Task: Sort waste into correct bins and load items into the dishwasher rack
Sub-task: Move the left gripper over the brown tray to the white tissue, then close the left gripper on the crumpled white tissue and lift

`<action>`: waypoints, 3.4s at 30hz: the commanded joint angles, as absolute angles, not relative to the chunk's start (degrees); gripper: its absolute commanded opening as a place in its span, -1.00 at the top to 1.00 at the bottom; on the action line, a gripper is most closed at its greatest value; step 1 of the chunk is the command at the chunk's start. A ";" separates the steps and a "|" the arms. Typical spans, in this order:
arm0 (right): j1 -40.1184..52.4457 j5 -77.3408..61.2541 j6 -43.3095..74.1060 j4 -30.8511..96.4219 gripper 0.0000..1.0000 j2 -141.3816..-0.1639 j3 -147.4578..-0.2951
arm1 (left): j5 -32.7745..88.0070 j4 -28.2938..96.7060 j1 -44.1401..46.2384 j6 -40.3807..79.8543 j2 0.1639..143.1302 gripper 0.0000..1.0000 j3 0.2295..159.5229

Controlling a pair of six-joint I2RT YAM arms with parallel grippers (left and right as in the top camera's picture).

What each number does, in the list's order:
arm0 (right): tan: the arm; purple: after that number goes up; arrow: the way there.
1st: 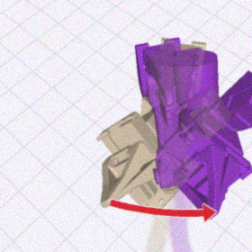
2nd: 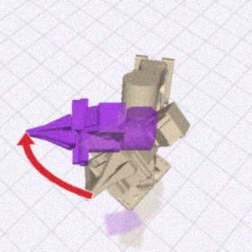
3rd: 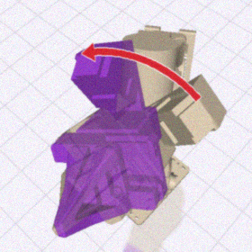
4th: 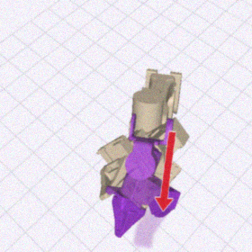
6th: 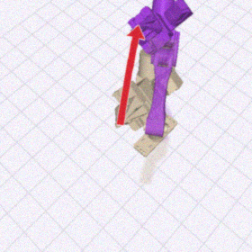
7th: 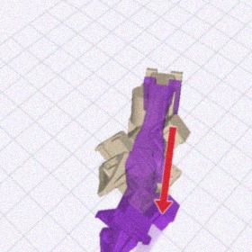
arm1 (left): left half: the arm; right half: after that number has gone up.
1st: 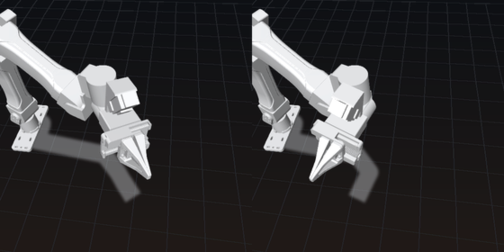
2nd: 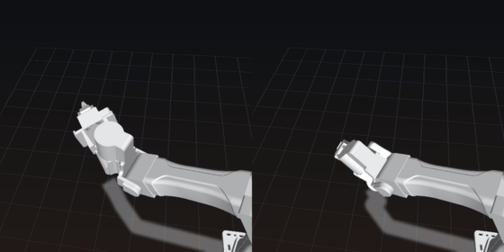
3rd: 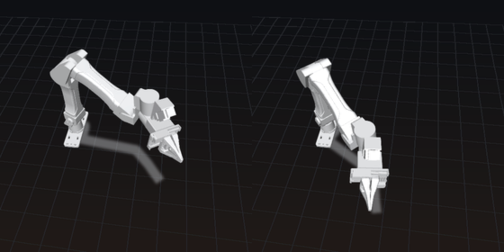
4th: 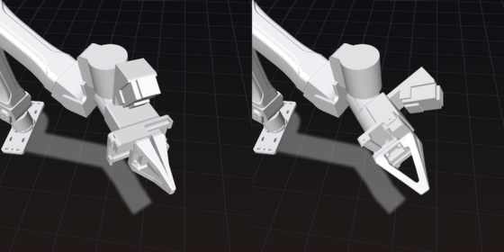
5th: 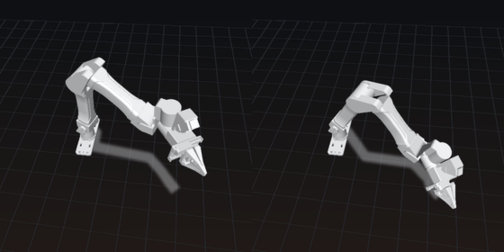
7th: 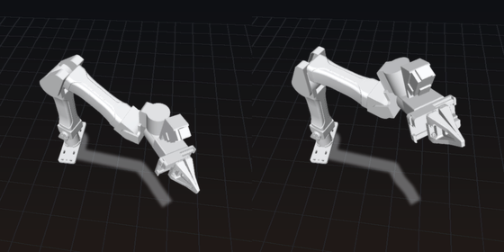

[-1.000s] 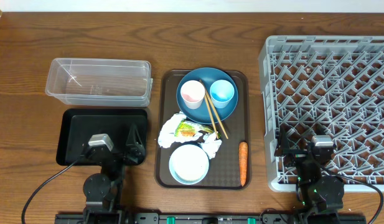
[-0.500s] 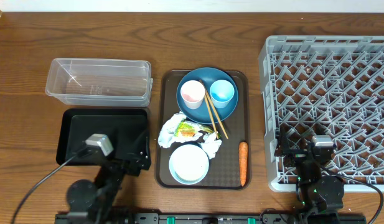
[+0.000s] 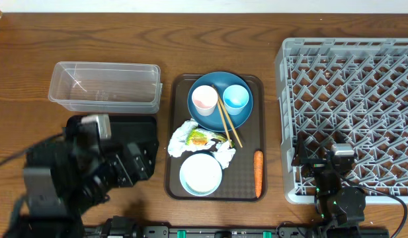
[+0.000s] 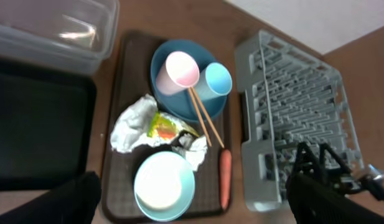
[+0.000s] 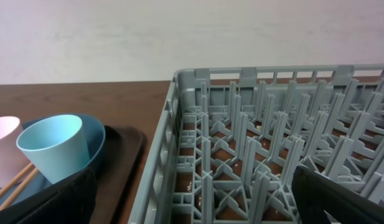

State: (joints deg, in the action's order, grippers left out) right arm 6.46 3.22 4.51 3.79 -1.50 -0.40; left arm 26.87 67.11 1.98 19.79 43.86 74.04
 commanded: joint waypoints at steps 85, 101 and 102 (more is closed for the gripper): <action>6.94 3.62 4.21 3.97 -0.99 -1.50 -0.32 | 5.28 47.00 47.59 26.85 99.04 -0.09 68.07; 6.94 3.62 4.19 3.97 -0.99 -1.50 -0.32 | 5.26 45.06 47.59 26.89 101.01 -0.04 67.94; 6.94 3.62 4.19 3.97 -0.98 -1.50 -0.32 | 5.26 44.82 47.59 26.89 101.01 -0.04 67.83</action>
State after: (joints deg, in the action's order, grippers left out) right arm 6.46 3.25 4.51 3.77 -1.50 -0.40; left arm 6.00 44.99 47.57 26.83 100.53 68.49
